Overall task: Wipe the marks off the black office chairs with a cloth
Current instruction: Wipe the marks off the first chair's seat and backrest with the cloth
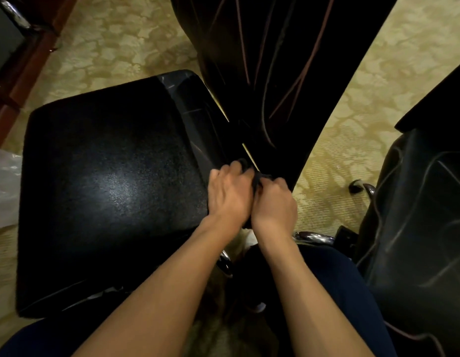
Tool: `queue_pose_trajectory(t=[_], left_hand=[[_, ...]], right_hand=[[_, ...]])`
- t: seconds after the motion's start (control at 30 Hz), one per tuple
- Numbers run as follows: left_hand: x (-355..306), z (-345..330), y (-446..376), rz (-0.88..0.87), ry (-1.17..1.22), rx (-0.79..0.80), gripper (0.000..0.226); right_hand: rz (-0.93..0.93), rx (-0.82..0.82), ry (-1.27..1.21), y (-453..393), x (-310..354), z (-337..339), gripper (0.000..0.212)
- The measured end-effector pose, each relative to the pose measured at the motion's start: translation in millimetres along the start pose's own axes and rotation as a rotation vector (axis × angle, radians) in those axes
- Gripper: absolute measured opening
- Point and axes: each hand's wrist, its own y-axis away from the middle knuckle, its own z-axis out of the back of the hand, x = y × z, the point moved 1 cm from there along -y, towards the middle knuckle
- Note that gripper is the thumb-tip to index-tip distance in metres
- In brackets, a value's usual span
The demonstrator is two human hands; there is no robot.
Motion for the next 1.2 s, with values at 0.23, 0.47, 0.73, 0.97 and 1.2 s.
queue_pose_trajectory(t=[0.23, 0.47, 0.73, 0.97, 1.2], left_hand=[[37, 7, 44, -0.007, -0.006, -0.020, 0.040], [36, 4, 86, -0.129, 0.005, -0.123, 0.040], [-9, -18, 21, -0.161, -0.044, -0.143, 0.020], [28, -12, 68, -0.040, 0.044, -0.273, 0.029], [49, -4, 75, 0.140, 0.037, -0.317, 0.020]], right_hand=[[0.155, 0.042, 0.032, 38, 22, -8, 0.031], [0.184, 0.033, -0.021, 57, 0, -9, 0.036], [-0.140, -0.061, -0.126, 8, -17, -5, 0.026], [0.291, -0.076, 0.029, 27, -3, -17, 0.023], [0.570, -0.048, 0.181, 14, 21, -27, 0.023]])
